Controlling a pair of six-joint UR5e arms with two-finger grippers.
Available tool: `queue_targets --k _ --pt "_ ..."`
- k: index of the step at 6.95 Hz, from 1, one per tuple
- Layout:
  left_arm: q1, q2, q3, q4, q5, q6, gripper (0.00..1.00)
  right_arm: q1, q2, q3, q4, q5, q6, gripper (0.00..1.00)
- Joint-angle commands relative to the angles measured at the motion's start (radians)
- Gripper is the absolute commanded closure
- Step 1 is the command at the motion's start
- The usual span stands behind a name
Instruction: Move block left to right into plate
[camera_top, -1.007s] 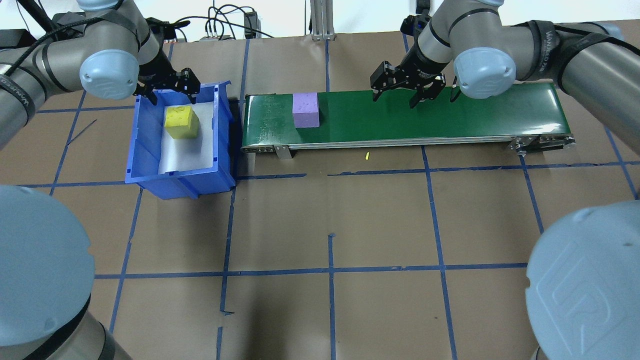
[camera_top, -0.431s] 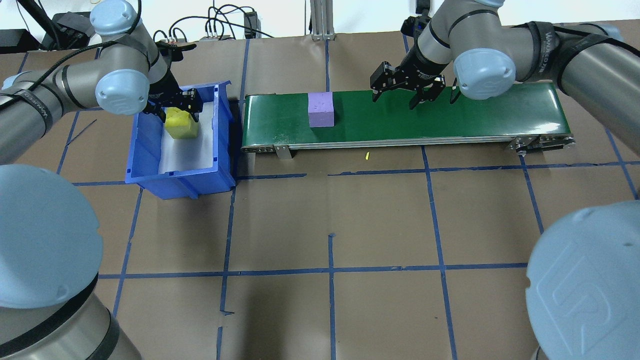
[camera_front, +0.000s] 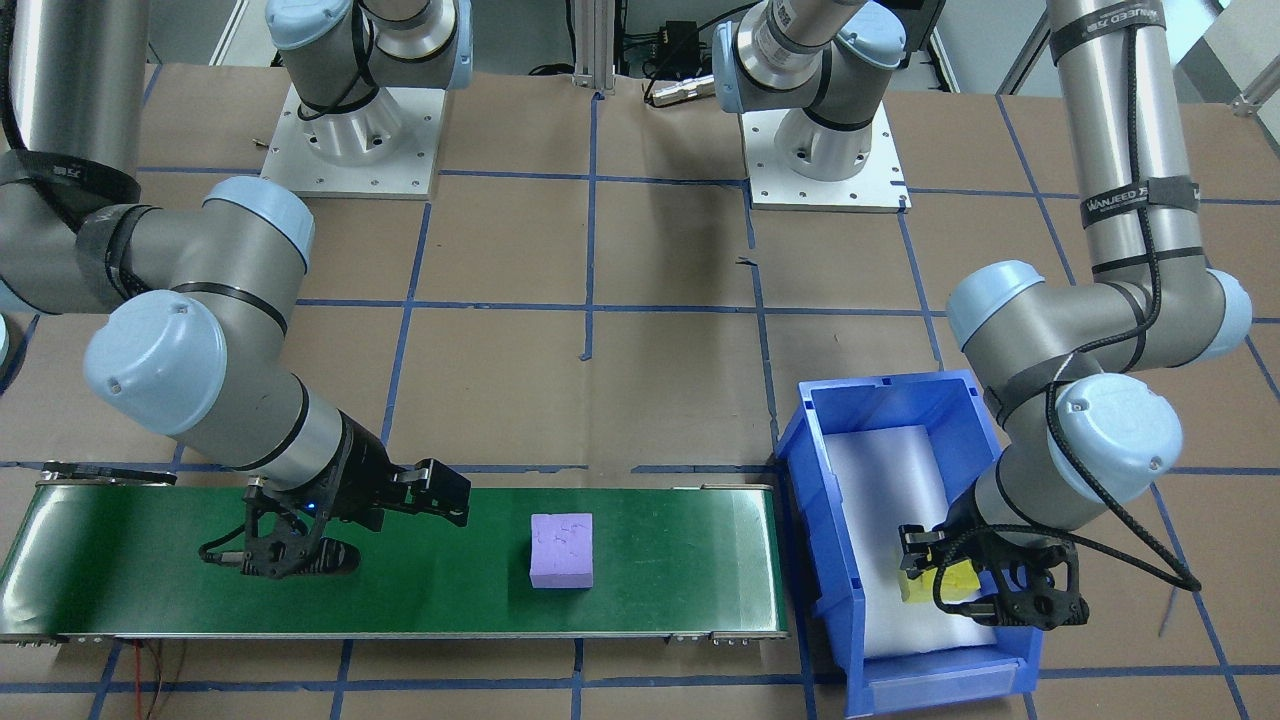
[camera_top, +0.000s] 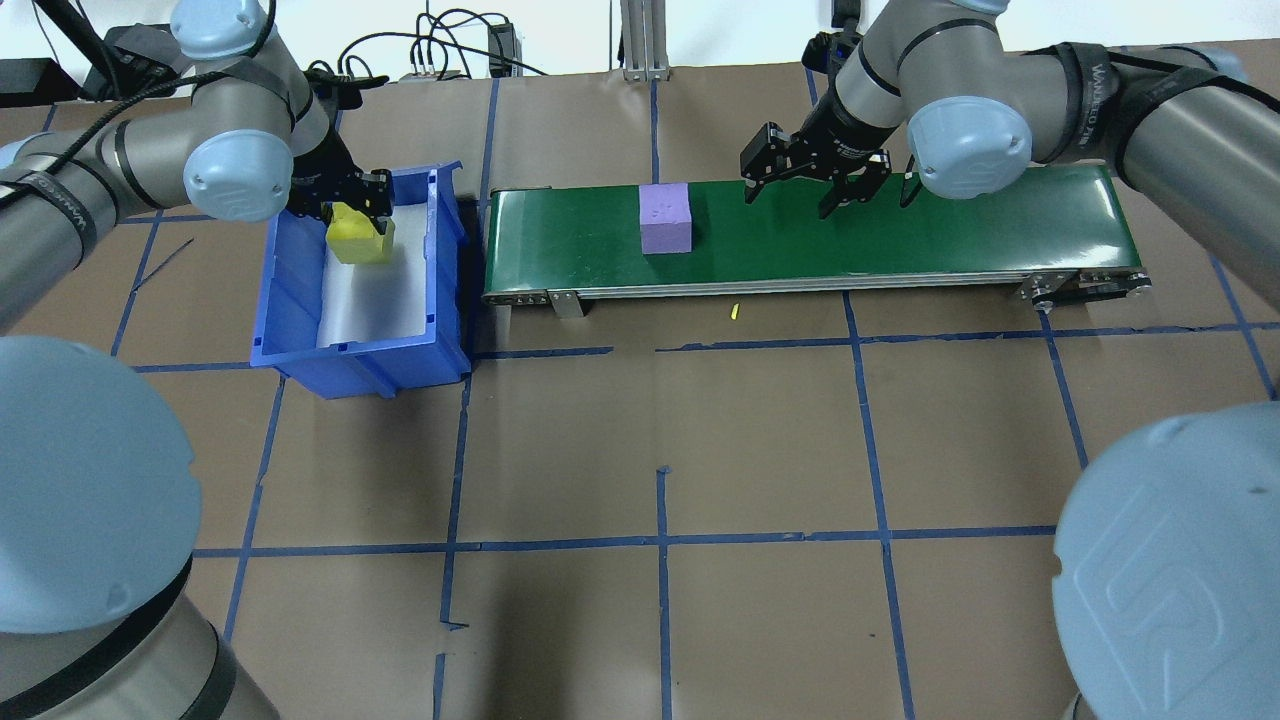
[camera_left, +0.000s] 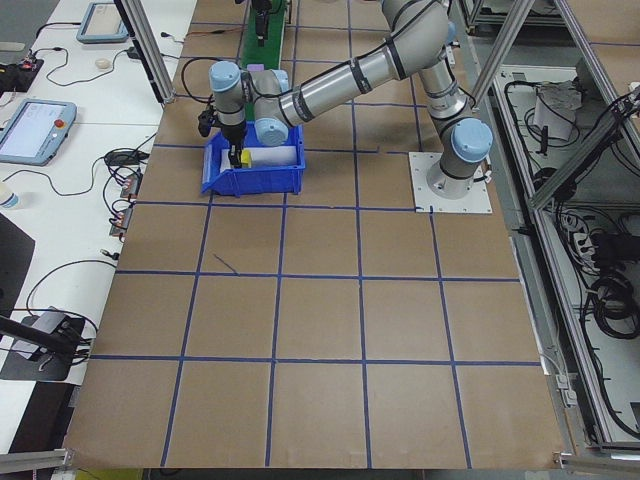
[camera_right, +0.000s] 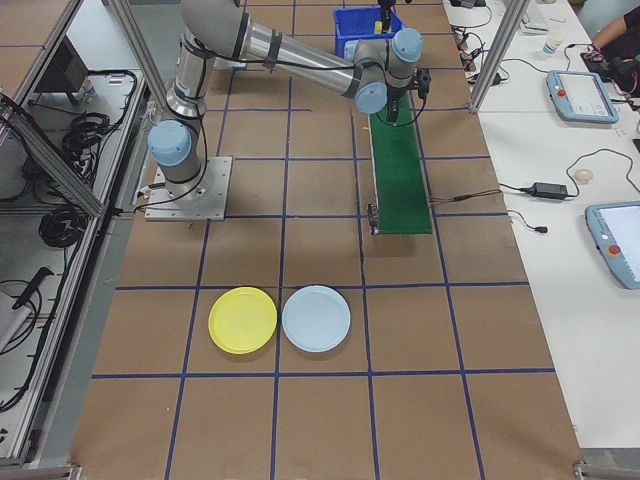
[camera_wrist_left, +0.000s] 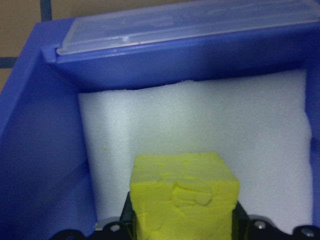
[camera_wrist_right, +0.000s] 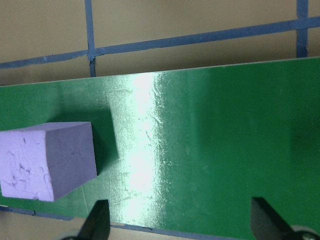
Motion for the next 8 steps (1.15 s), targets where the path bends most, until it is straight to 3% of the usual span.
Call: queue_targets --k 1,2,4,6,8 --pt "-0.017 0.119 0.011 -0.110 -0.077 -0.102 0.66 0.000 0.000 -0.001 0.000 0.000 0.001 0.00" --pt "-0.037 0.159 0.011 -0.169 -0.078 -0.109 0.66 0.000 0.000 -0.001 0.000 0.002 0.001 0.00" --pt "-0.181 0.186 0.012 -0.157 -0.071 -0.164 0.66 0.000 0.006 0.000 -0.001 0.003 0.033 0.00" --pt "-0.282 0.140 0.008 -0.076 -0.071 -0.282 0.66 0.000 0.007 0.006 -0.001 0.003 0.035 0.00" --pt "-0.294 0.053 0.012 0.046 -0.078 -0.302 0.65 0.000 0.009 0.005 -0.004 0.003 0.036 0.00"
